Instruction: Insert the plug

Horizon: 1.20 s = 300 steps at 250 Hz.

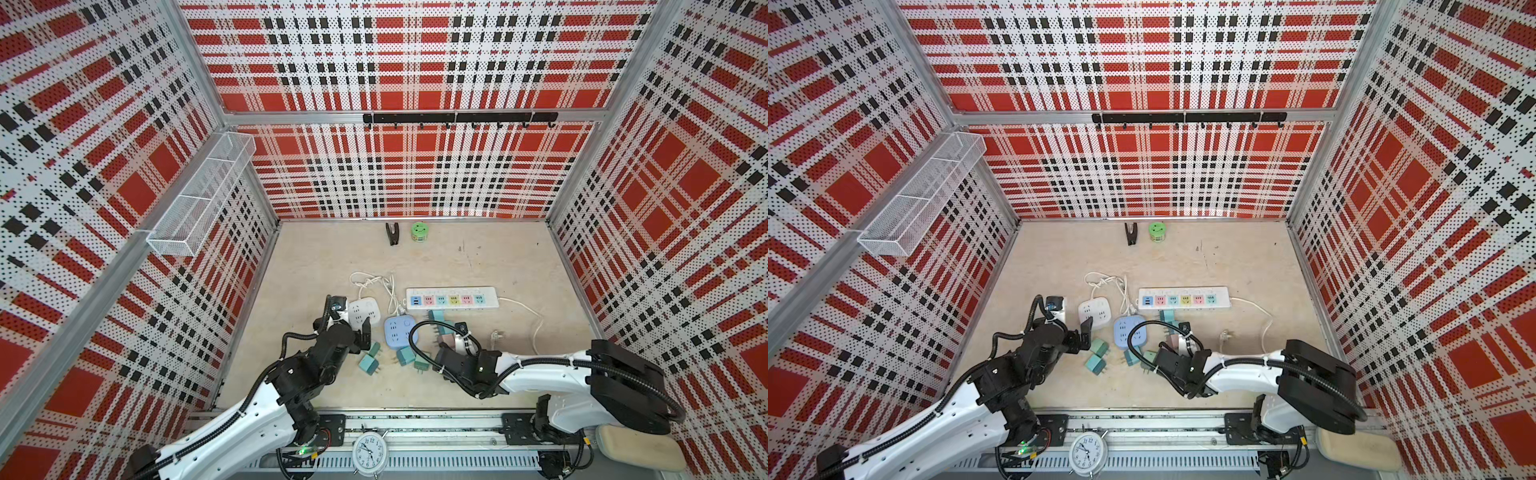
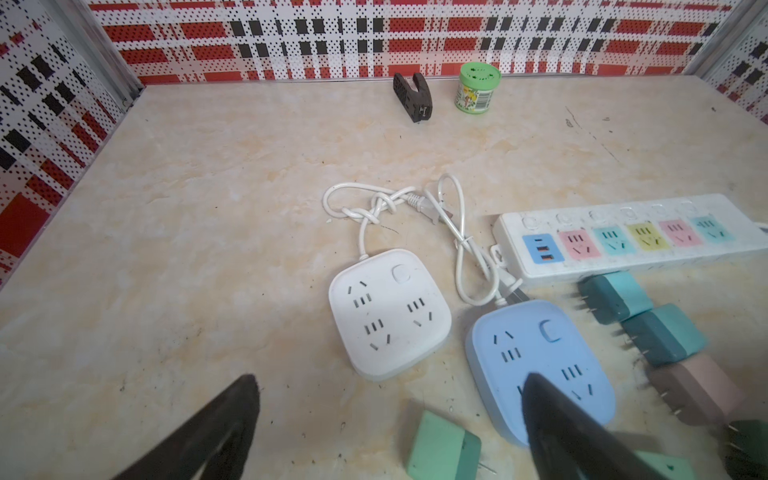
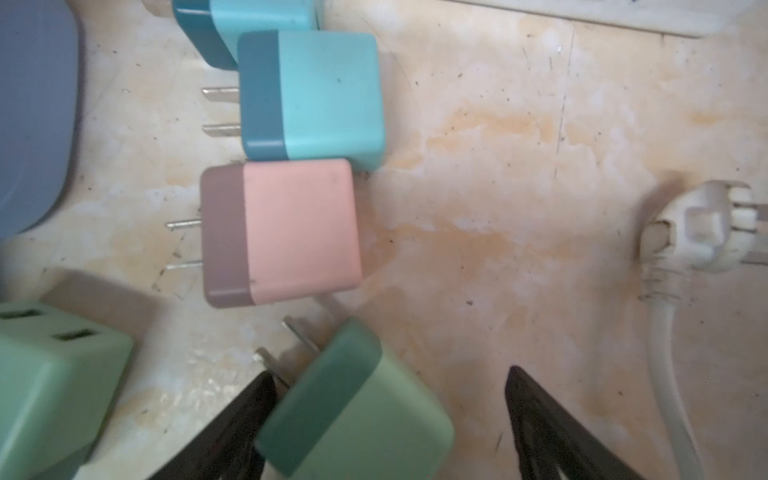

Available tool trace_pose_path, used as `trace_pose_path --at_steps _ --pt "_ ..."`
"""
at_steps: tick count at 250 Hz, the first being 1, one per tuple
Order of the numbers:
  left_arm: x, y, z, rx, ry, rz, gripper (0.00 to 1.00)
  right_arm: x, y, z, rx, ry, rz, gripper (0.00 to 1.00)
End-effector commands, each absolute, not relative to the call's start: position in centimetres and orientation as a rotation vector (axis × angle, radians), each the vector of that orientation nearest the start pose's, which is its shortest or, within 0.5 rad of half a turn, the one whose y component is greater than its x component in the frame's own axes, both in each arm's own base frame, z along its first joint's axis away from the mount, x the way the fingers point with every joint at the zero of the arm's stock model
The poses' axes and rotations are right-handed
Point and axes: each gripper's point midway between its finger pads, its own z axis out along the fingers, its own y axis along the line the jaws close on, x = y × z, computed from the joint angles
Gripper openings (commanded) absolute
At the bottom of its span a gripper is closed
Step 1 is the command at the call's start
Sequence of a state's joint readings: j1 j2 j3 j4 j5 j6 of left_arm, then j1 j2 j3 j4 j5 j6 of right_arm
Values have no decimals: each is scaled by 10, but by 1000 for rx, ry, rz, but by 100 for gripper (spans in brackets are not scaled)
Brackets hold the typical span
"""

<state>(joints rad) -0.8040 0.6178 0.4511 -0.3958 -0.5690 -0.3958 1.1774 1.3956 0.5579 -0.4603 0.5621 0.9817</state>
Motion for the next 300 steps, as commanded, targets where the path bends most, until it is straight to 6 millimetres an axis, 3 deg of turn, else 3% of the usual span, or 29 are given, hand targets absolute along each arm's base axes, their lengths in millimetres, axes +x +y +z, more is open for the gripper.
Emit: trace_pose_path --at_steps 1,65,111,165,223,266,300 --pt "231 -106 165 67 2047 -180 100 155 157 8 -130 2598 -114 86" --pt "231 -104 163 60 2050 -192 99 148 134 24 -44 2572 -56 85" --pt "233 -106 160 64 2071 -178 99 151 131 24 20 2588 47 64" --pt "236 -109 157 71 2089 -174 100 159 139 44 23 2581 153 57" --pt "235 -109 157 74 2089 -181 99 164 154 70 0 2543 241 66" --pt "236 -111 156 78 2091 -183 99 170 176 67 -18 2536 315 74" --pt "237 -112 155 82 2099 -177 99 179 187 58 -45 2555 250 77"
